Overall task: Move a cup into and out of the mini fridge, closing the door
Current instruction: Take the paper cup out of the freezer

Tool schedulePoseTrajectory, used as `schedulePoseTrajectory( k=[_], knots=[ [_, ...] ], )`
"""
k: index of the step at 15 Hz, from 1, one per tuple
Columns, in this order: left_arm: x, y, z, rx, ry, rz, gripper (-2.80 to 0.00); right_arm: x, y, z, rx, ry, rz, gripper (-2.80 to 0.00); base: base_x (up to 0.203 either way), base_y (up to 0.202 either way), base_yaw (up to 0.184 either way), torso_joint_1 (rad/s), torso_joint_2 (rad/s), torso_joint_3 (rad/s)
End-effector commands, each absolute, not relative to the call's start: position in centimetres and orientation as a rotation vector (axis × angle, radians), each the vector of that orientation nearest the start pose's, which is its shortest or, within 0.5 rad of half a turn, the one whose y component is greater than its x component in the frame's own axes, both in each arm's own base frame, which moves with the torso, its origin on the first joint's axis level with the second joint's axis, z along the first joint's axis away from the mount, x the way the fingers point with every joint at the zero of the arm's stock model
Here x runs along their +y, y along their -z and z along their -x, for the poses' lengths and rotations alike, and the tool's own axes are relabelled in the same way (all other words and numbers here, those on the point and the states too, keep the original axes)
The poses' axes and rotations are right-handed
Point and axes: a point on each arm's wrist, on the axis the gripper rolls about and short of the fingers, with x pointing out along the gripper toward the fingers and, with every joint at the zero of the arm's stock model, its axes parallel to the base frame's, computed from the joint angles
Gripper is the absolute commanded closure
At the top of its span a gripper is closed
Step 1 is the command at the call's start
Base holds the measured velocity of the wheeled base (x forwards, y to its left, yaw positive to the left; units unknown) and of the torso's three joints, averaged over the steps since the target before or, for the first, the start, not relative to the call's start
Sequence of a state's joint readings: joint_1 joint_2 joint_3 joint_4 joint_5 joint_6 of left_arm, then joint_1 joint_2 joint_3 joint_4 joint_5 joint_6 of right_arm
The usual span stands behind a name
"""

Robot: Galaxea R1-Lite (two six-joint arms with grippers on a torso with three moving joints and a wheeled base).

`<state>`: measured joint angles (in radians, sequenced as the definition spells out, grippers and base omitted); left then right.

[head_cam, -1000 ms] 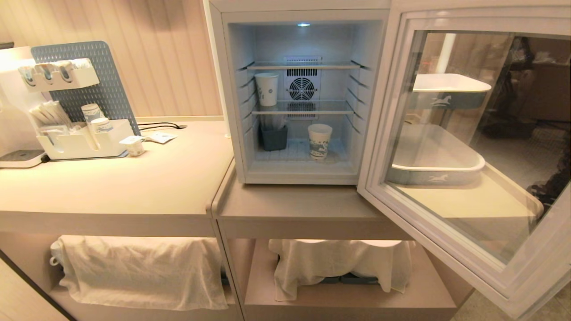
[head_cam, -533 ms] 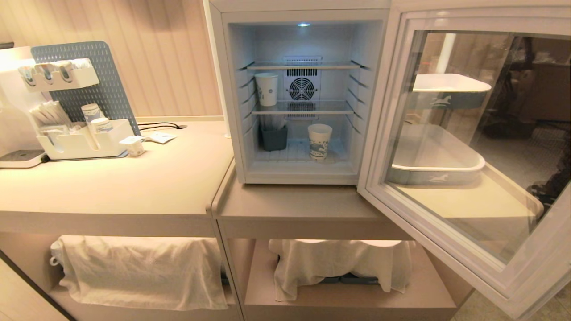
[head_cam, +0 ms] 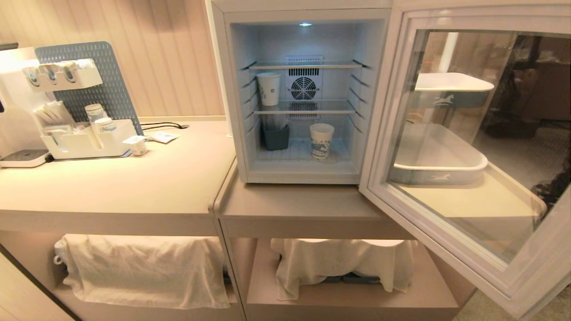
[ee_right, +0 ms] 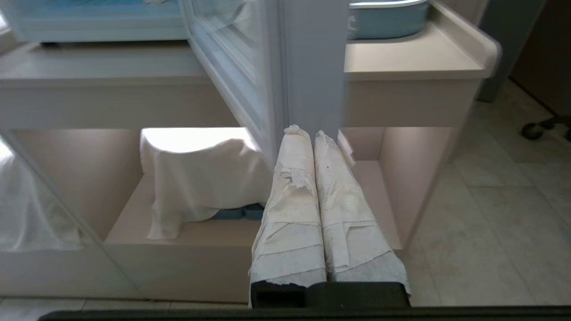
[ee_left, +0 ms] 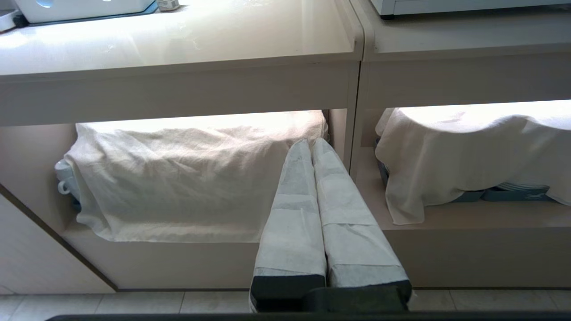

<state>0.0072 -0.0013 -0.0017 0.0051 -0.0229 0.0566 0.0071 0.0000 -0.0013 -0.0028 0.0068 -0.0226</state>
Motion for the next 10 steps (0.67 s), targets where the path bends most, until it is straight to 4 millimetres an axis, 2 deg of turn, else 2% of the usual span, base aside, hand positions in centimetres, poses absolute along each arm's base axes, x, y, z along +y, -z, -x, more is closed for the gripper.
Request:
schedulePoseTrajectory(
  k=[1, 10],
  knots=[
    [-0.07, -7.57, 2.30, -0.002, 0.016, -0.057, 0.00, 0.00, -7.63, 2.29, -0.006, -0.014, 0.026, 0.00, 0.001, 0.135, 0.000, 0.001, 0.01, 0.002],
    [-0.07, -7.59, 2.30, -0.004, 0.015, -0.057, 0.00, 0.00, -7.64, 2.29, -0.006, -0.014, 0.026, 0.00, 0.000, 0.193, -0.001, 0.002, 0.00, 0.003]
  ],
)
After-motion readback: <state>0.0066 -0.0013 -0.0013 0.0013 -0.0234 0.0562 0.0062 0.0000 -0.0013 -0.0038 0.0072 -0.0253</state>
